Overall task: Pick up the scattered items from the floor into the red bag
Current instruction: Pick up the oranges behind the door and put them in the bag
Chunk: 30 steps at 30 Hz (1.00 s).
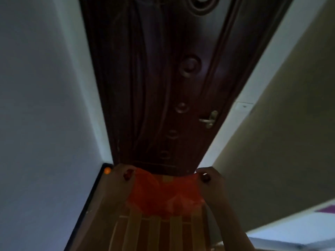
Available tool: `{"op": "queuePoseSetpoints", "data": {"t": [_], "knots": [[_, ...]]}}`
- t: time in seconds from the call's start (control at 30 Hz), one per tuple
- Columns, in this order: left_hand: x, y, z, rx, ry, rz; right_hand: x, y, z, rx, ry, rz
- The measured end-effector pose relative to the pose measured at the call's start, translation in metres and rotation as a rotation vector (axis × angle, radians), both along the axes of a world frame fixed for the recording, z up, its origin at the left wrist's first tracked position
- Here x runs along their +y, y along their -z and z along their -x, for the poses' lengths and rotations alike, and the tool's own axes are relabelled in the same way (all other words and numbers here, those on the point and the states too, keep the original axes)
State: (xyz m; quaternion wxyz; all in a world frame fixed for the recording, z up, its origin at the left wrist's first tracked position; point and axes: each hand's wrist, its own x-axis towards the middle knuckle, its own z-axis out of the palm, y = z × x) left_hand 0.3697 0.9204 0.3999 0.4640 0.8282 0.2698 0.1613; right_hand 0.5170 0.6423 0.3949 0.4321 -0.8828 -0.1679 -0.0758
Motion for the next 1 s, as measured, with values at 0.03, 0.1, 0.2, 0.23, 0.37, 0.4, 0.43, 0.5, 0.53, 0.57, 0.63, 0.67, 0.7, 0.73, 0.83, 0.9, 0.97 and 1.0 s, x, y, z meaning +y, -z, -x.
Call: {"op": "queuePoseSetpoints", "data": {"t": [0.03,0.1,0.2,0.23,0.37,0.4,0.43,0.5,0.53,0.57,0.63,0.67,0.7,0.73,0.83,0.9,0.97,1.0], "knots": [[0.009,0.004,0.006,-0.011,-0.031,0.007,0.014,0.001,0.000,0.002,-0.016,0.013],[0.023,0.009,0.017,-0.010,-0.078,0.011,0.038,0.000,0.002,-0.017,-0.054,0.045],[0.048,0.018,0.029,0.033,-0.165,0.034,0.070,0.002,0.000,0.030,-0.109,0.041],[0.056,0.025,0.033,0.043,-0.205,0.021,0.080,0.006,-0.002,0.066,-0.122,0.035],[0.085,0.046,0.040,0.070,-0.268,-0.075,0.121,0.022,-0.015,0.133,-0.176,0.067],[0.093,0.050,0.038,0.079,-0.282,-0.095,0.131,0.026,-0.018,0.135,-0.181,0.071],[0.101,0.054,0.034,0.092,-0.283,-0.113,0.141,0.030,-0.022,0.129,-0.202,0.062],[0.118,0.059,0.024,0.111,-0.282,-0.145,0.161,0.036,-0.031,0.140,-0.202,0.039],[0.126,0.061,0.018,0.115,-0.274,-0.163,0.170,0.040,-0.038,0.164,-0.196,0.033],[0.133,0.064,0.010,0.128,-0.267,-0.172,0.179,0.044,-0.046,0.196,-0.205,0.042],[0.150,0.070,-0.005,0.170,-0.255,-0.200,0.199,0.053,-0.059,0.243,-0.215,0.079],[0.156,0.071,-0.009,0.187,-0.244,-0.217,0.205,0.059,-0.064,0.236,-0.199,0.077],[0.167,0.076,-0.017,0.210,-0.225,-0.226,0.213,0.073,-0.075,0.242,-0.169,0.037],[0.175,0.080,-0.026,0.237,-0.209,-0.231,0.221,0.084,-0.082,0.274,-0.149,0.016],[0.198,0.090,-0.052,0.283,-0.166,-0.249,0.249,0.106,-0.099,0.328,-0.166,0.073],[0.209,0.098,-0.065,0.292,-0.143,-0.242,0.264,0.118,-0.111,0.370,-0.167,0.084],[0.221,0.109,-0.074,0.309,-0.126,-0.232,0.276,0.128,-0.118,0.437,-0.176,0.101],[0.225,0.115,-0.078,0.326,-0.120,-0.221,0.280,0.136,-0.121,0.459,-0.174,0.118]]}}
